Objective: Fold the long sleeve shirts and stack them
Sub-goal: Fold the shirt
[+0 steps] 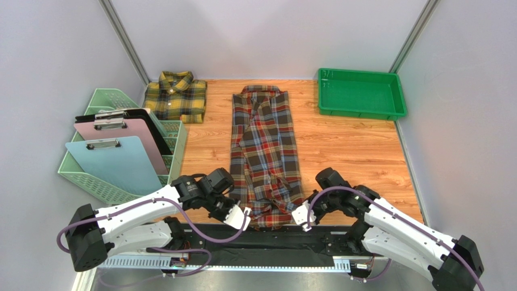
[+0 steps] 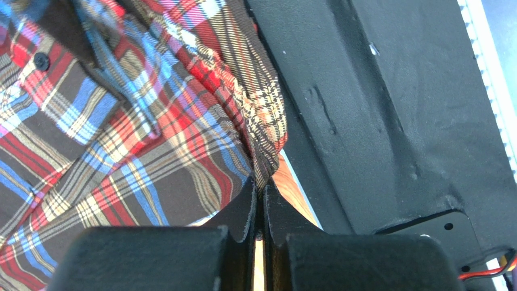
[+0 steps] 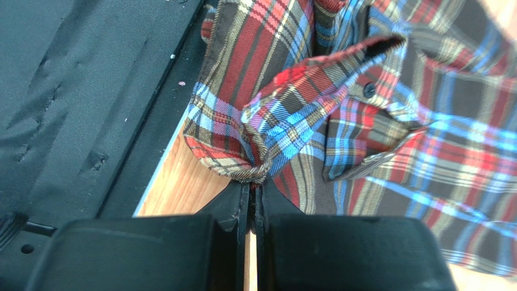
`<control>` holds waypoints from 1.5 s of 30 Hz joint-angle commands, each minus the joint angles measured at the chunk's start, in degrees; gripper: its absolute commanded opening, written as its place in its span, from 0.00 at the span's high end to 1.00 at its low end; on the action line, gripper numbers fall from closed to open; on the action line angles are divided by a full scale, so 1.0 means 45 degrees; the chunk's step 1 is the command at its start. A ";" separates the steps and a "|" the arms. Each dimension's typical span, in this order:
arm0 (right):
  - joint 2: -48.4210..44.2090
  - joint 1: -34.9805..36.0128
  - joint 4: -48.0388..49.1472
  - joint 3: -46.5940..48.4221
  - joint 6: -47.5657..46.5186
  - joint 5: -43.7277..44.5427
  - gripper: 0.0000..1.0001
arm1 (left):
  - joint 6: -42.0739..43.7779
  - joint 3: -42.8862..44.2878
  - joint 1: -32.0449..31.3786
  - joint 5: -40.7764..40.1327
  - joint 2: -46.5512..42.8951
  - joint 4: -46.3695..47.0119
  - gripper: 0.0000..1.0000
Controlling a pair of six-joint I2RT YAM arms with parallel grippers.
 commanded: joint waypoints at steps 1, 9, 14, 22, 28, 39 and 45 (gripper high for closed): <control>0.0893 -0.0038 0.1018 0.0768 0.1163 0.0345 1.00 | -0.0811 0.0873 0.0180 0.0156 0.0376 0.0120 1.00; 0.2942 -0.2356 0.1722 0.3676 0.1457 -0.0766 1.00 | -0.0031 0.4226 0.3420 0.1345 0.2347 -0.0134 1.00; 0.6961 -0.4059 0.1995 0.6897 0.1516 -0.1528 1.00 | 0.0243 0.7914 0.5529 0.1913 0.5508 -0.0095 1.00; 1.3370 -0.5799 0.1996 1.2969 0.2121 -0.1374 1.00 | 0.0068 1.3136 0.7933 0.1875 1.1954 -0.1032 1.00; 1.6225 -0.5917 0.2035 1.4871 0.2512 -0.0633 1.00 | -0.0282 1.4564 0.8052 0.1055 1.4086 -0.0701 1.00; 1.6462 -0.6424 0.2114 1.6217 0.5452 0.0209 0.55 | -0.3462 1.6263 0.9065 0.0819 1.4558 -0.0778 0.73; 1.5506 -0.7244 0.0066 1.7275 0.8680 -0.0122 0.33 | -0.6511 1.5702 0.9673 0.1269 1.2746 -0.0311 0.54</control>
